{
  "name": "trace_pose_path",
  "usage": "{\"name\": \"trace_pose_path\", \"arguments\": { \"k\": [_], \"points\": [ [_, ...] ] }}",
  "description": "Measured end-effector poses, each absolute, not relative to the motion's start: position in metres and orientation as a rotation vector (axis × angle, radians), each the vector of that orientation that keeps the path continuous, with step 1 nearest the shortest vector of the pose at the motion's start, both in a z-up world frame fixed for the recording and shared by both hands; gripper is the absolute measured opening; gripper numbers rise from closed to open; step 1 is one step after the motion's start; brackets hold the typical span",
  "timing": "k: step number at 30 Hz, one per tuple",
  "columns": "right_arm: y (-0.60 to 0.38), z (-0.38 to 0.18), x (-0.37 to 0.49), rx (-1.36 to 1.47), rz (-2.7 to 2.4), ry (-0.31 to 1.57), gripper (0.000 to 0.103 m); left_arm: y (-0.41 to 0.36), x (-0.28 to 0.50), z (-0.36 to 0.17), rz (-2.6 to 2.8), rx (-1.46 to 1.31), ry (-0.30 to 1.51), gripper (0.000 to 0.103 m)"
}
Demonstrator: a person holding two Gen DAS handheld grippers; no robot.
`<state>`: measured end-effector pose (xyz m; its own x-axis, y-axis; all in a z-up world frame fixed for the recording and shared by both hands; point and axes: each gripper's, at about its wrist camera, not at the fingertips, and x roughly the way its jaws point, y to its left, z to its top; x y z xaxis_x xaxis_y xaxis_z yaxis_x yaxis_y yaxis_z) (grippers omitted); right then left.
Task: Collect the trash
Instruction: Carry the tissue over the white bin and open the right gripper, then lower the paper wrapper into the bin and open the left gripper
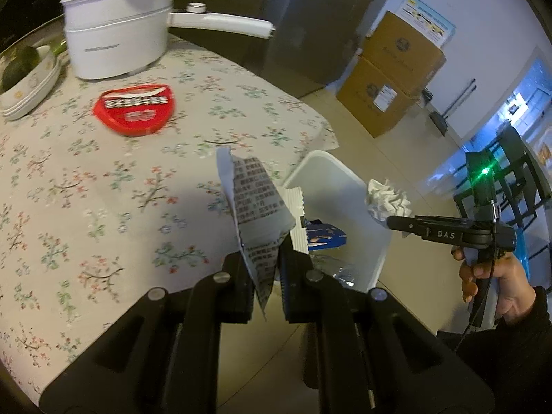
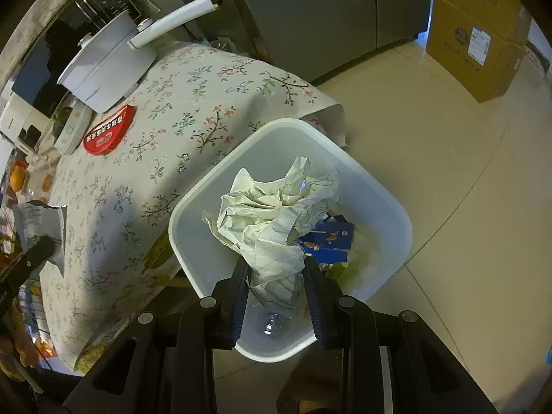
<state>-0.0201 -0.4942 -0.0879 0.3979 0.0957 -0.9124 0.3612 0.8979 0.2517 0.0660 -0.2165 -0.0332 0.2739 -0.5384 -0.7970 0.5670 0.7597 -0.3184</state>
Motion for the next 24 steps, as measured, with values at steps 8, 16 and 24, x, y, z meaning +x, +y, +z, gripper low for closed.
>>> {"name": "trace_pose_path", "arguments": {
  "k": [8, 16, 24],
  "points": [
    [-0.504, -0.084, -0.026, 0.476, -0.209, 1.132, 0.052, -0.236, 0.062, -0.037, -0.781, 0.058, 1.073, 0.013],
    [-0.513, -0.070, -0.038, 0.452, -0.247, 1.079, 0.063, -0.265, 0.057, -0.046, -0.836, 0.081, 1.105, 0.013],
    [-0.526, -0.066, -0.053, 0.456, -0.270, 1.058, 0.065, -0.313, 0.050, -0.072, -0.889, 0.135, 1.142, 0.014]
  ]
}}
